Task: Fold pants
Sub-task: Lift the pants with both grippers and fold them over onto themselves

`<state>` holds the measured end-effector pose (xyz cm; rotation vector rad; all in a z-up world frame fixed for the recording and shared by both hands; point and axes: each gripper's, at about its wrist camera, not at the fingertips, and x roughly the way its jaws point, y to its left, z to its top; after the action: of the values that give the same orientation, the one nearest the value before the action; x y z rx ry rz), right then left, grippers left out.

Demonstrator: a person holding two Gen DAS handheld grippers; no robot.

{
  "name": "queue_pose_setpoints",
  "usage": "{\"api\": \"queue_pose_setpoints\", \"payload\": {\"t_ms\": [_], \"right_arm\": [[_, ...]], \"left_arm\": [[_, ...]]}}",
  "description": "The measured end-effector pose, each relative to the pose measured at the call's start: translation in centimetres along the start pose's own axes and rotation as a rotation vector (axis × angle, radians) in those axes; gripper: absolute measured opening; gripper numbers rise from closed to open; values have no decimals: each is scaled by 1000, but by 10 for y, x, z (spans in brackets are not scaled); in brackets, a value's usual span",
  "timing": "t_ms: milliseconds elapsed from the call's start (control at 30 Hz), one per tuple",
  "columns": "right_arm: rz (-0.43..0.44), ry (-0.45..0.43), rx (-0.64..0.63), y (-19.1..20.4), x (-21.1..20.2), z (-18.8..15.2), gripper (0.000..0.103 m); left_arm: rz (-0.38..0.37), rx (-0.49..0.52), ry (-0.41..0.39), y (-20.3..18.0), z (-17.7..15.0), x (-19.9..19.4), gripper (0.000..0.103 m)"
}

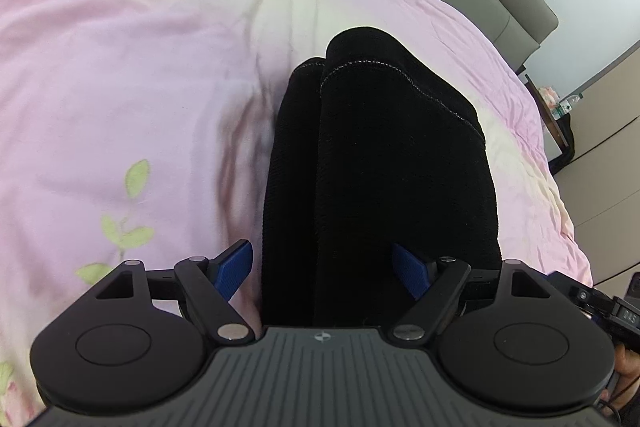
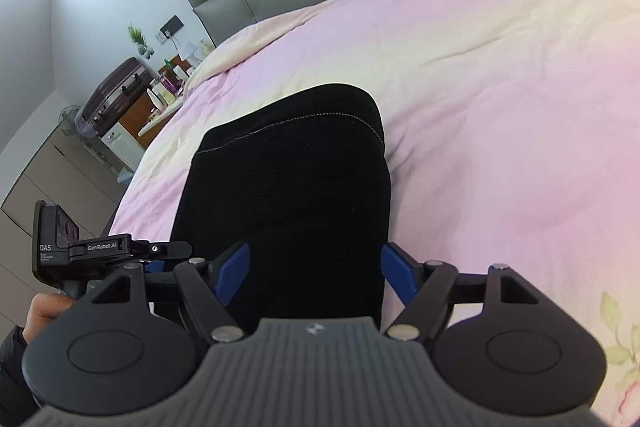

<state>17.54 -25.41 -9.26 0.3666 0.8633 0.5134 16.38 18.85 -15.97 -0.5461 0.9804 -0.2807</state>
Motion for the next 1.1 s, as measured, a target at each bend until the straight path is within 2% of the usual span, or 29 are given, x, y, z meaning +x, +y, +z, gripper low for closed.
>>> {"api": "queue_pose_setpoints", "payload": {"t_ms": [67, 133, 367, 733, 900, 1000, 1033, 1067, 1100], "right_arm": [[1, 19, 9, -2, 11, 4, 70], [1, 36, 11, -5, 22, 8, 70], [30, 81, 48, -17, 54, 16, 75], [210, 170, 277, -63, 97, 20, 91], [321, 190, 345, -75, 117, 20, 93], [334, 184, 342, -71, 125, 21, 89], [327, 184, 334, -68, 125, 22, 83], [322, 185, 333, -66, 123, 23, 79], [327, 187, 346, -66, 120, 25, 71]], "left_arm": [[-17, -2, 10, 3, 3, 3, 96], [-25, -3, 19, 6, 4, 6, 103], [-109, -65, 83, 27, 9, 22, 103], [-235, -94, 109, 40, 13, 37, 103], [-298, -113, 118, 36, 14, 43, 103], [-290, -122, 116, 30, 12, 46, 103], [-280, -122, 116, 28, 12, 45, 95], [-276, -129, 115, 26, 11, 41, 91], [-281, -141, 113, 27, 11, 37, 83]]}}
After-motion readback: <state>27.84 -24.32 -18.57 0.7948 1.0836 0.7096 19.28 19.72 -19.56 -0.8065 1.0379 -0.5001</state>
